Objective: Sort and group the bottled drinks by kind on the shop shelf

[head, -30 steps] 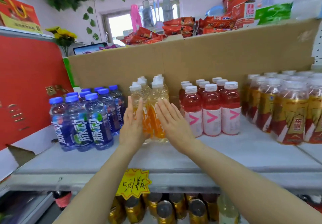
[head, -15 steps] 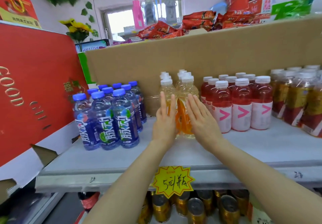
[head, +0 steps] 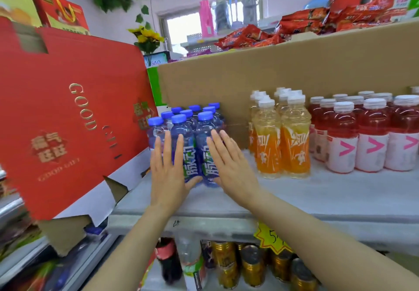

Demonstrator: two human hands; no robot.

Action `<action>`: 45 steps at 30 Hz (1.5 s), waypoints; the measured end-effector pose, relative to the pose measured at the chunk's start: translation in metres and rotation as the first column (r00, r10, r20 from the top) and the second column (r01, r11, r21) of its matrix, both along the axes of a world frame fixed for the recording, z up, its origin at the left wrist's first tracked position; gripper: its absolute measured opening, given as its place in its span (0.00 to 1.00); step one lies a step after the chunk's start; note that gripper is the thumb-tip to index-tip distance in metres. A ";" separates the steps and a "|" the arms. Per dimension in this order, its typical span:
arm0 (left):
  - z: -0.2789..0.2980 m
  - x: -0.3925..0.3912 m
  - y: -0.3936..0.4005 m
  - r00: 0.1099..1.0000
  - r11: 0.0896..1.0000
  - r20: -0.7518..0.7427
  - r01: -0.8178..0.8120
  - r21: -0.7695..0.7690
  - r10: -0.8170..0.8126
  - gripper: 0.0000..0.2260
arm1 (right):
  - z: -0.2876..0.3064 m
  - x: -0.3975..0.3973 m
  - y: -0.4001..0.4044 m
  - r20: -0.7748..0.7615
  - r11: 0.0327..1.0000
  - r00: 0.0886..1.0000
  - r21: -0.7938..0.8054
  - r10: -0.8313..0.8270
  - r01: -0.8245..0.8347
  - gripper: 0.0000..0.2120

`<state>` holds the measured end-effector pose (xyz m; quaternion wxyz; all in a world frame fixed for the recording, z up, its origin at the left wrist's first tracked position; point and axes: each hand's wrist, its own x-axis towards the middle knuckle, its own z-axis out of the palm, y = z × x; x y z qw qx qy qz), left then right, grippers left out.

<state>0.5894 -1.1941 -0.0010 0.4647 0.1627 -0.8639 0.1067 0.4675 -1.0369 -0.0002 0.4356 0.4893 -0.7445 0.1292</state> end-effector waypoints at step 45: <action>-0.012 -0.013 -0.017 0.998 0.943 -0.009 0.063 0.327 -0.063 0.49 | 0.016 0.009 0.017 0.624 0.974 0.782 -0.184 0.012 0.132 0.27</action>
